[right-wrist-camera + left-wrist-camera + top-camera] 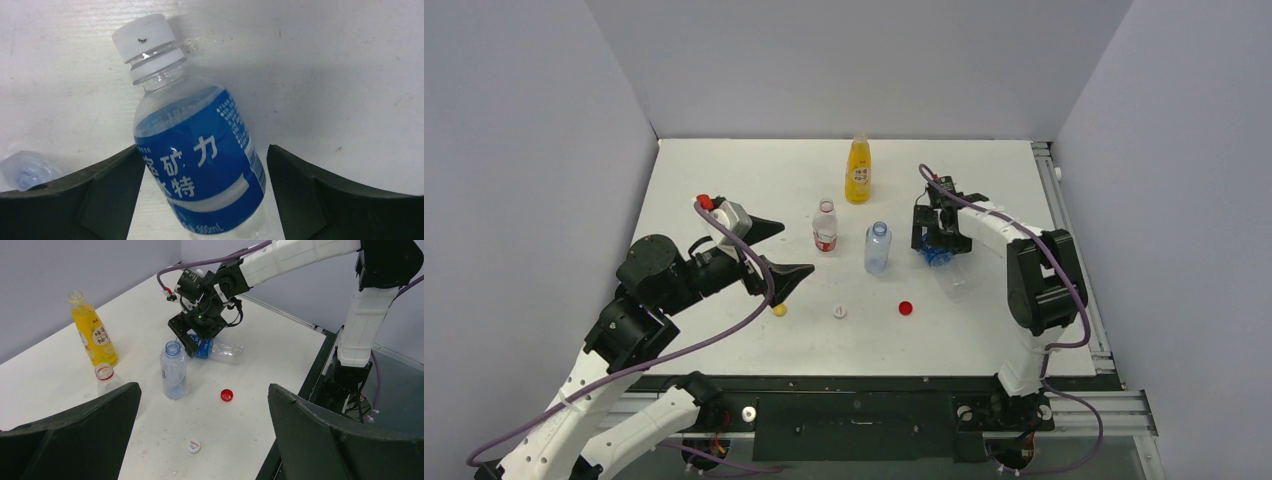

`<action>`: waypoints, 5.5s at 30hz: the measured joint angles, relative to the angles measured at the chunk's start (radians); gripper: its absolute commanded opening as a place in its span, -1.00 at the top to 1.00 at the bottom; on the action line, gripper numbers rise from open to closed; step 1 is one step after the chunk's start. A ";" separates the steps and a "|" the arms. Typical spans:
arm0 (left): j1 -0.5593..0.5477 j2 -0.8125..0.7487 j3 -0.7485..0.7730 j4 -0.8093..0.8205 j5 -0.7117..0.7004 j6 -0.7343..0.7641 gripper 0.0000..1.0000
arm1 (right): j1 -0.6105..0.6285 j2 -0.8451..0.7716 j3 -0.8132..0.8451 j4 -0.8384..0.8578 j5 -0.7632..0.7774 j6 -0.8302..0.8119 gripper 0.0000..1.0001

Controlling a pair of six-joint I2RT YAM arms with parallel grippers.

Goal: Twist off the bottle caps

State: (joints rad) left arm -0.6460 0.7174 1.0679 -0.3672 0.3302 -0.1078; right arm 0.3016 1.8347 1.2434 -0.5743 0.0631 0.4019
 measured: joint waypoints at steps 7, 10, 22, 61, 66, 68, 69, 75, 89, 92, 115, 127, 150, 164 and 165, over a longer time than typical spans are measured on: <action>0.000 0.002 0.010 0.006 0.005 0.000 -0.93 | 0.000 0.069 0.046 -0.009 0.022 0.002 -0.13; 0.000 0.002 0.010 0.010 0.010 0.000 -0.93 | 0.000 0.067 0.047 -0.010 0.045 0.006 0.04; 0.000 0.058 0.010 0.076 0.058 -0.058 -0.93 | 0.026 -0.425 0.091 -0.064 0.155 0.073 -0.23; -0.034 0.152 0.145 0.313 0.280 -0.377 -0.93 | 1.061 -0.593 0.166 0.900 0.597 -0.207 0.14; -0.015 0.172 0.145 0.311 0.231 -0.396 -0.93 | 1.076 -0.593 0.164 0.923 0.582 -0.201 0.16; -0.013 0.177 0.145 0.311 0.229 -0.409 -0.93 | 1.080 -0.592 0.164 0.928 0.583 -0.206 0.16; -0.013 0.177 0.145 0.311 0.227 -0.412 -0.93 | 1.080 -0.591 0.164 0.932 0.583 -0.205 0.16; 0.002 0.187 0.146 0.326 0.245 -0.461 -0.94 | 1.086 -0.570 0.164 0.960 0.576 -0.204 0.16; 0.045 0.227 0.169 0.387 0.373 -0.503 0.34 | 1.087 -0.550 0.147 1.005 0.545 -0.205 -0.32; 0.051 0.226 0.174 0.392 0.386 -0.491 0.39 | 1.082 -0.550 0.177 0.949 0.526 -0.186 -0.59; 0.066 0.188 0.122 0.286 0.448 -0.095 0.61 | 0.832 -0.394 0.968 -0.072 -0.133 -0.126 -0.70; 0.066 0.156 0.086 0.257 0.445 0.042 0.61 | 0.831 -0.308 0.990 -0.197 -0.056 -0.137 -0.55; 0.051 0.134 0.032 0.240 0.294 0.163 0.65 | 0.831 -0.315 0.983 -0.200 0.000 -0.132 1.00; 0.050 0.147 0.036 0.292 0.315 -0.086 -0.93 | 0.893 -0.368 0.863 -0.104 0.097 -0.130 1.00; 0.049 0.150 0.040 0.296 0.299 -0.099 -0.93 | 0.917 -0.365 0.861 -0.099 0.138 -0.136 1.00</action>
State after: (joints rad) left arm -0.5968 0.8677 1.1080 -0.0708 0.6292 -0.2070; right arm 1.2190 1.4700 2.1044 -0.6735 0.2016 0.2661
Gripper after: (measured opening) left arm 0.969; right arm 0.324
